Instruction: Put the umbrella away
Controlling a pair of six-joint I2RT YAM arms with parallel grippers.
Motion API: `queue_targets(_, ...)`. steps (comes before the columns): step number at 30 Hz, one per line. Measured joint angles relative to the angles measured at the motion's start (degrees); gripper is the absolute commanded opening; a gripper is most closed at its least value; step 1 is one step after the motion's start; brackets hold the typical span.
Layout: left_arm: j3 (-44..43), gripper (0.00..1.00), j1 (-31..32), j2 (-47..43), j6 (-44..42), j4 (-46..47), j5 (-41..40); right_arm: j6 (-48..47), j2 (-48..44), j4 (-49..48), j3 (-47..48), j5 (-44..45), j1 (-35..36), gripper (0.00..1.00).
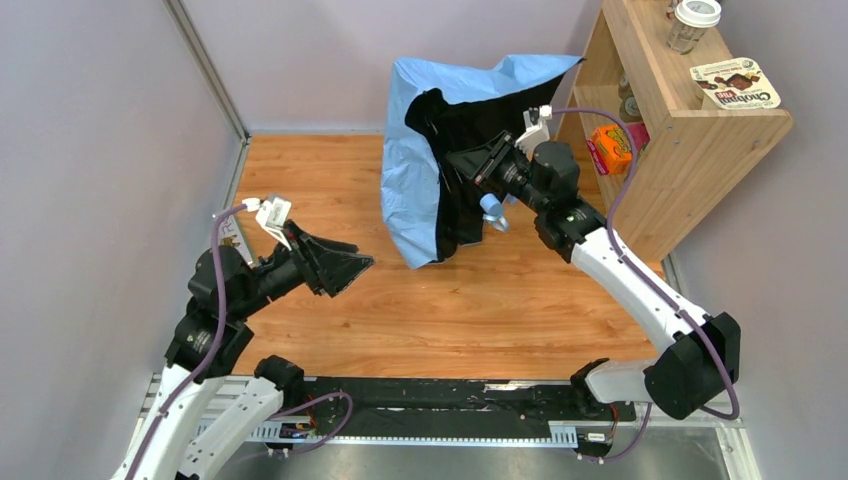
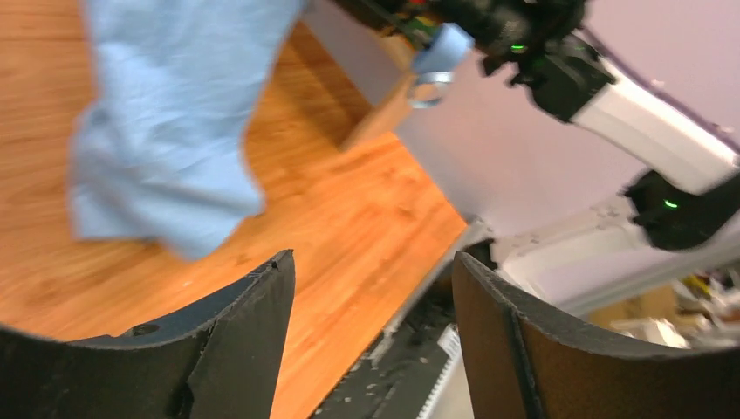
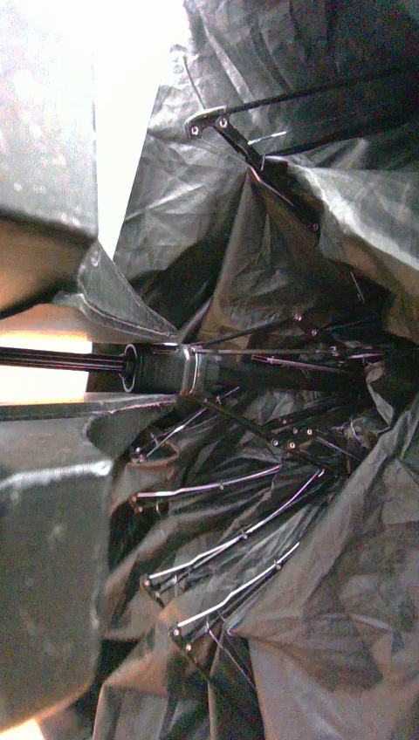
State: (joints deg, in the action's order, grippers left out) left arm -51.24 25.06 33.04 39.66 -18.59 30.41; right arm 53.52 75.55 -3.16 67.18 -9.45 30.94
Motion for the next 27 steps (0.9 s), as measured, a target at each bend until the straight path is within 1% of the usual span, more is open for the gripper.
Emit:
queue_targets(2, -0.2, 0.75, 0.0, -1.9, -2.1, -4.2, -5.2, -1.1, 0.0, 0.5, 1.0, -3.1, -1.5, 0.0)
queue_targets(5, 0.2, 0.76, 0.0, 1.4, -2.8, -6.8, -9.0, -2.2, -0.8, 1.1, 1.1, -5.9, -1.7, 0.0)
queue_targets(8, 3.0, 0.76, -0.1, 8.4, -1.7, -3.2, -9.3, -2.4, -2.2, 2.3, 1.1, -7.8, -1.5, 0.0)
queue_targets(11, 5.7, 0.77, -0.2, 16.6, 0.5, 1.7, -7.4, -1.9, -3.8, 2.3, 0.9, -8.8, -1.5, 0.0)
queue_targets(12, 6.3, 0.75, -0.2, 18.9, 1.3, 3.3, -6.4, -1.7, -4.2, 2.1, 0.8, -9.1, -1.5, 0.0)
queue_targets(13, 6.8, 0.72, -0.3, 20.7, 2.0, 4.7, -5.7, -1.5, -4.6, 2.0, 0.7, -9.4, -1.5, 0.0)
queue_targets(15, 7.5, 0.53, -0.7, 23.5, 3.3, 7.0, -4.9, -1.3, -5.0, 1.9, 0.7, -10.0, -1.3, 0.0)
queue_targets(18, 7.5, 0.14, -3.8, 26.4, 5.3, 10.2, -3.1, -1.7, -5.0, 1.6, 0.3, -10.5, -0.6, 0.0)
queue_targets(20, 7.7, 0.09, -7.5, 27.6, 7.0, 13.1, -1.9, -3.4, -5.3, 1.7, -0.3, -10.4, 0.4, 0.0)
queue_targets(23, 8.6, 0.06, -14.3, 29.2, 9.5, 18.7, -0.1, -9.3, -6.3, 2.8, -1.7, -7.8, 4.8, 0.0)
queue_targets(24, 8.5, 0.05, -16.5, 30.4, 10.0, 20.6, 0.8, -13.1, -7.1, 2.9, -3.0, -5.1, 8.0, 0.0)
queue_targets(25, 8.3, 0.05, -17.6, 31.3, 10.4, 21.5, 1.3, -15.9, -7.9, 2.9, -4.3, -3.4, 10.5, 0.0)
queue_targets(26, 8.3, 0.05, -18.5, 32.4, 10.7, 22.4, 2.0, -20.0, -9.1, 2.1, -6.6, 0.3, 14.5, 0.0)
queue_targets(27, 8.3, 0.05, -18.9, 33.4, 11.0, 22.9, 2.7, -22.5, -9.6, 1.7, -8.1, 2.6, 16.9, 0.0)
